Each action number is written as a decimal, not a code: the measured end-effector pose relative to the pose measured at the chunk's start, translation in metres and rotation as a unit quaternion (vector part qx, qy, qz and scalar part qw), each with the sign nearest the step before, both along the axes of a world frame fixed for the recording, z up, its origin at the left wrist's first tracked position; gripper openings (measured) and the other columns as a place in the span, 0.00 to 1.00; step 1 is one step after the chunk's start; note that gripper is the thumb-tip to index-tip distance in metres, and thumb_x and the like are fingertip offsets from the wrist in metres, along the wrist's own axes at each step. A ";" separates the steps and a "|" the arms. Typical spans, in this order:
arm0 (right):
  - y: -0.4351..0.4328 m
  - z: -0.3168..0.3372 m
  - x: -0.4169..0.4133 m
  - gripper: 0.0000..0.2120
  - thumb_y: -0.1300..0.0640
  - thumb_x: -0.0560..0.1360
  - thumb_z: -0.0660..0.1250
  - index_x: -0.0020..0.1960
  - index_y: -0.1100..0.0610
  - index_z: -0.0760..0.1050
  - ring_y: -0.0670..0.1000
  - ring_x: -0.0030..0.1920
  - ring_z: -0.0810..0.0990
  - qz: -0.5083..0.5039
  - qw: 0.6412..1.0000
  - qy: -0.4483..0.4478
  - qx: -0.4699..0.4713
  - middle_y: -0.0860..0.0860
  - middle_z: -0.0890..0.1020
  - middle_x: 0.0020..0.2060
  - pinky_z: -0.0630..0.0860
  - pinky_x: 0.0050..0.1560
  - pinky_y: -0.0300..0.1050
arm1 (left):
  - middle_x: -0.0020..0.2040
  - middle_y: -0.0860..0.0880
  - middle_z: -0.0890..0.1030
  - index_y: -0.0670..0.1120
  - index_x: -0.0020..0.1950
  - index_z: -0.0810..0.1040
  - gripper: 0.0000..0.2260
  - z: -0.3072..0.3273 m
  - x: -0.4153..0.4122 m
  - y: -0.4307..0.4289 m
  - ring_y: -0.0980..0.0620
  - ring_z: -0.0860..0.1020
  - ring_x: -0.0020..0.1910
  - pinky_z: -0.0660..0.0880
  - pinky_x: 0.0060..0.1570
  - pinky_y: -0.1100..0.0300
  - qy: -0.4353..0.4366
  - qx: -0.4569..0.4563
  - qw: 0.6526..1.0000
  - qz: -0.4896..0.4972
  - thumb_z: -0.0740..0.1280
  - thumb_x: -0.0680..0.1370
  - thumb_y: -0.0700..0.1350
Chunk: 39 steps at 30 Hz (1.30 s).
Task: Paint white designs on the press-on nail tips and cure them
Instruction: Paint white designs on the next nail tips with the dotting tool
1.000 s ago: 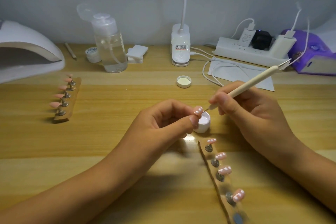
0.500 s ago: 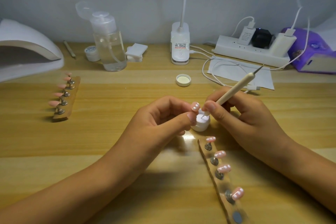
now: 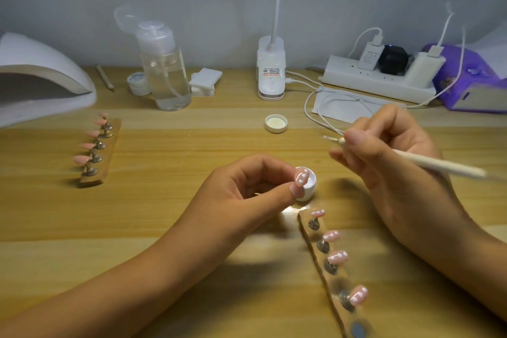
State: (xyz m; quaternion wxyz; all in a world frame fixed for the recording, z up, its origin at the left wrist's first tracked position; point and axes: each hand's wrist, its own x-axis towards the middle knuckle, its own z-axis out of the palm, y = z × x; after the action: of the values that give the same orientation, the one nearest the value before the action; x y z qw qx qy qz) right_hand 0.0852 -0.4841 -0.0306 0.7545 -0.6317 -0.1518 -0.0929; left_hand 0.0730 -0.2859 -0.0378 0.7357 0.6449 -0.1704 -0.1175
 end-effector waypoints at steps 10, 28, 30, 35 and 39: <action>0.008 0.001 -0.008 0.09 0.59 0.70 0.68 0.34 0.52 0.70 0.45 0.30 0.73 0.114 0.993 0.024 0.026 0.48 0.74 0.29 0.80 0.45 0.47 | 0.44 0.48 0.85 0.52 0.42 0.84 0.03 -0.001 -0.001 0.000 0.54 0.80 0.45 0.76 0.49 0.62 0.002 0.021 1.000 -0.016 0.75 0.69 0.47; 0.006 0.002 -0.008 0.08 0.57 0.71 0.68 0.35 0.50 0.71 0.43 0.31 0.75 0.135 0.991 0.024 -0.014 0.48 0.75 0.29 0.77 0.41 0.41 | 0.46 0.43 0.84 0.52 0.41 0.83 0.05 -0.002 -0.001 0.000 0.52 0.79 0.44 0.75 0.49 0.57 -0.008 0.037 0.999 -0.016 0.75 0.68 0.49; 0.007 0.003 -0.008 0.08 0.57 0.71 0.68 0.35 0.51 0.70 0.43 0.31 0.75 0.132 0.991 0.023 -0.016 0.49 0.75 0.29 0.76 0.41 0.41 | 0.46 0.43 0.84 0.52 0.41 0.83 0.04 -0.002 -0.001 0.000 0.51 0.79 0.44 0.75 0.49 0.56 -0.009 0.043 0.999 -0.016 0.75 0.68 0.48; 0.007 0.003 -0.008 0.08 0.57 0.70 0.68 0.35 0.51 0.71 0.43 0.31 0.75 0.135 0.990 0.027 -0.013 0.49 0.75 0.29 0.77 0.41 0.40 | 0.46 0.43 0.85 0.52 0.41 0.83 0.04 -0.002 -0.001 0.000 0.52 0.80 0.44 0.75 0.48 0.59 -0.009 0.039 0.999 -0.017 0.75 0.68 0.48; 0.007 0.003 -0.009 0.08 0.58 0.70 0.67 0.35 0.51 0.70 0.43 0.31 0.74 0.133 0.991 0.028 0.000 0.48 0.75 0.29 0.77 0.41 0.40 | 0.46 0.42 0.84 0.52 0.41 0.83 0.04 -0.001 -0.001 0.000 0.51 0.79 0.45 0.75 0.49 0.56 -0.012 0.043 0.999 -0.015 0.75 0.68 0.48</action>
State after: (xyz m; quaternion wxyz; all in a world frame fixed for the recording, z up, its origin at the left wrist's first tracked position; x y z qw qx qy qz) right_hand 0.0762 -0.4769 -0.0271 0.7639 -0.6086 -0.2129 0.0259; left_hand 0.0717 -0.2858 -0.0389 0.7032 0.6747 -0.1839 -0.1281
